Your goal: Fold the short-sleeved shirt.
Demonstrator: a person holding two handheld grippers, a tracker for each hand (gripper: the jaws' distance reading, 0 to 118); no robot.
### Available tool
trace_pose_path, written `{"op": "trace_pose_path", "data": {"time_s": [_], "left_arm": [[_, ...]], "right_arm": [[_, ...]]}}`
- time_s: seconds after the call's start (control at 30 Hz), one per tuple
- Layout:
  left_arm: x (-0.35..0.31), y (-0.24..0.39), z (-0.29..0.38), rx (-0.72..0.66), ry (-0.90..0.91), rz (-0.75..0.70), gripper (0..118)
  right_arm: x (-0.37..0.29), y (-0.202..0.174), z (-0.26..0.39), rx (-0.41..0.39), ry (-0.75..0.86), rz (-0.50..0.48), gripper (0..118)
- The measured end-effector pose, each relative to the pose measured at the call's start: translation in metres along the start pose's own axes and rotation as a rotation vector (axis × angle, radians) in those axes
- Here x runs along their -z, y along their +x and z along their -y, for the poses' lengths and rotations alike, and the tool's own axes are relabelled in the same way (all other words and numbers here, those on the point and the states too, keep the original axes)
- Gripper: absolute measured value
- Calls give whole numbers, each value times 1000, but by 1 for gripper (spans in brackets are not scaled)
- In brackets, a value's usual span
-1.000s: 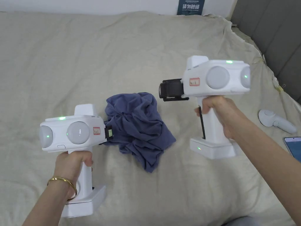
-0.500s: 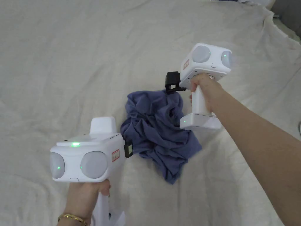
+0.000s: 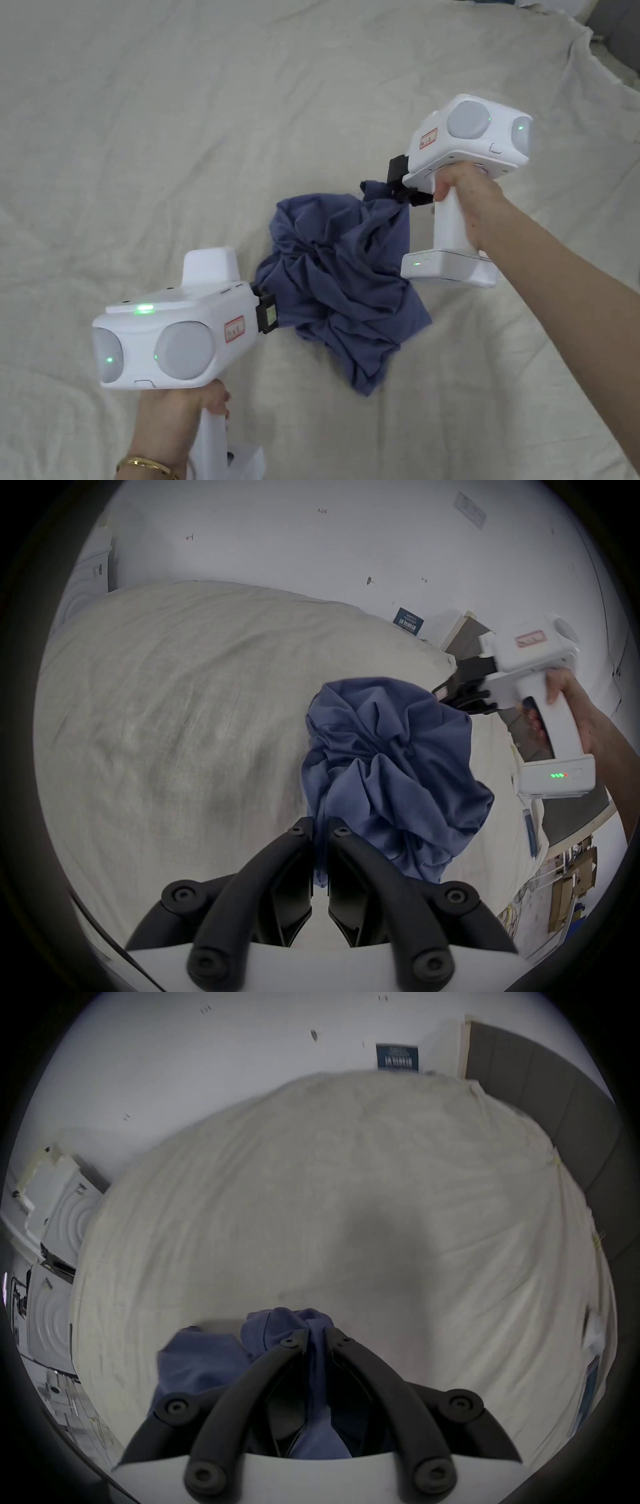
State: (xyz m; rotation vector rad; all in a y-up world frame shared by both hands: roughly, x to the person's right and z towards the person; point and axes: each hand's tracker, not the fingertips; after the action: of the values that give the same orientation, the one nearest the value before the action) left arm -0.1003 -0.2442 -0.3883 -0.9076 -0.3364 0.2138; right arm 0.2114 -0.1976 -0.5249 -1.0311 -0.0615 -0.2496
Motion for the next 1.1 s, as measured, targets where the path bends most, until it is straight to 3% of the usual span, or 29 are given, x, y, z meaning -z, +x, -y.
{"op": "trace_pose_path", "data": {"time_s": [0.1,0.3,0.47,0.73,0.83,0.93,1.1], "left_arm": [[-10,-3,-15,11,25,9,3],[-61,-17,-56,8,151,-33,0],[-120,-32,-90,4,279,-93,0],[-213,-41,-131,33,437,-140,0],[-245,-30,-145,59,479,-109,0],[-272,-13,-165,143,536,-144,0],[-308,-2,-212,161,586,-131,0]], "right_arm": [[-54,11,-7,-37,83,-19,7],[-159,45,-13,-21,215,-71,7],[-237,71,-4,-25,326,-50,7],[-338,108,17,60,474,-76,7],[-368,109,22,80,496,-118,7],[-400,98,24,25,543,-102,7],[-437,88,7,-8,591,-86,7]]}}
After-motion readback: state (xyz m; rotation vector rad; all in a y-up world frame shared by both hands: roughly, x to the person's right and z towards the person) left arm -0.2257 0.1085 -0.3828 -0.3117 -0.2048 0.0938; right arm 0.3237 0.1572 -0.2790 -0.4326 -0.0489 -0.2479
